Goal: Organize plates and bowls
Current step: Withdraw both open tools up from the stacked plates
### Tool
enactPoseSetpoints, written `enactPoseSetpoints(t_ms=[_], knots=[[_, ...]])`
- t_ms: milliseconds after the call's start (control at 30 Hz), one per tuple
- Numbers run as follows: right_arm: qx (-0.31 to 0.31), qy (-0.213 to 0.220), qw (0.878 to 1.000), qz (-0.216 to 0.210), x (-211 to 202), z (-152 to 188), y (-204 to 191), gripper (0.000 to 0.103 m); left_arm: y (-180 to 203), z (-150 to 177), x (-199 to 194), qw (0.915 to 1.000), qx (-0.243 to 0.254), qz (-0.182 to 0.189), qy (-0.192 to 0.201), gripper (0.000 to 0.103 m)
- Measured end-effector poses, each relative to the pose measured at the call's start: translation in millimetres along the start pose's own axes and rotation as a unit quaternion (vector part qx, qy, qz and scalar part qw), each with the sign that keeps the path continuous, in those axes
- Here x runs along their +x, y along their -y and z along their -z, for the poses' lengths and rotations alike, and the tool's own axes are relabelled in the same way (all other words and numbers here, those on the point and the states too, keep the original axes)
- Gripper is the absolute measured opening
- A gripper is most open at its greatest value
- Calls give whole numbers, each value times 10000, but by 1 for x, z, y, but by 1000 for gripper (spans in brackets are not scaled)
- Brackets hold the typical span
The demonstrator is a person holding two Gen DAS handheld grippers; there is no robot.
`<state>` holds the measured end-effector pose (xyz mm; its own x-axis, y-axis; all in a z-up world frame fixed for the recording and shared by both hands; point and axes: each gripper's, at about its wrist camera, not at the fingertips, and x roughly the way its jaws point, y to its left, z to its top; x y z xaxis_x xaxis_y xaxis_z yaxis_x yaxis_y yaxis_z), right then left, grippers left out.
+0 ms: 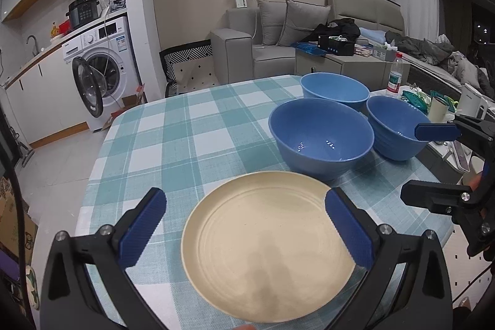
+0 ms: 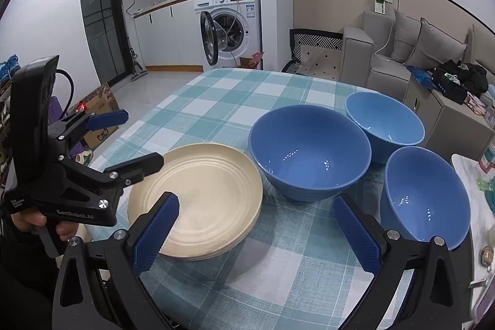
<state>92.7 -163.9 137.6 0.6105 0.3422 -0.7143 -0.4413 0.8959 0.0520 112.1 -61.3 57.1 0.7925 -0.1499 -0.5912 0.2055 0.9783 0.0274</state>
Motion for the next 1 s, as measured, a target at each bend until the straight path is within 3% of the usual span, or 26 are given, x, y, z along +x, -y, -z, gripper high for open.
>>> enactPoseSetpoints(t_ms=[267,1000], knots=[[227,116,9997,-68,-11,-4,17,102,7,-10,3,9999,-62,129,25,103],[530,247,9973,450,-39,-14,60,102,19,-45,12,9995,-76,255,165,103]])
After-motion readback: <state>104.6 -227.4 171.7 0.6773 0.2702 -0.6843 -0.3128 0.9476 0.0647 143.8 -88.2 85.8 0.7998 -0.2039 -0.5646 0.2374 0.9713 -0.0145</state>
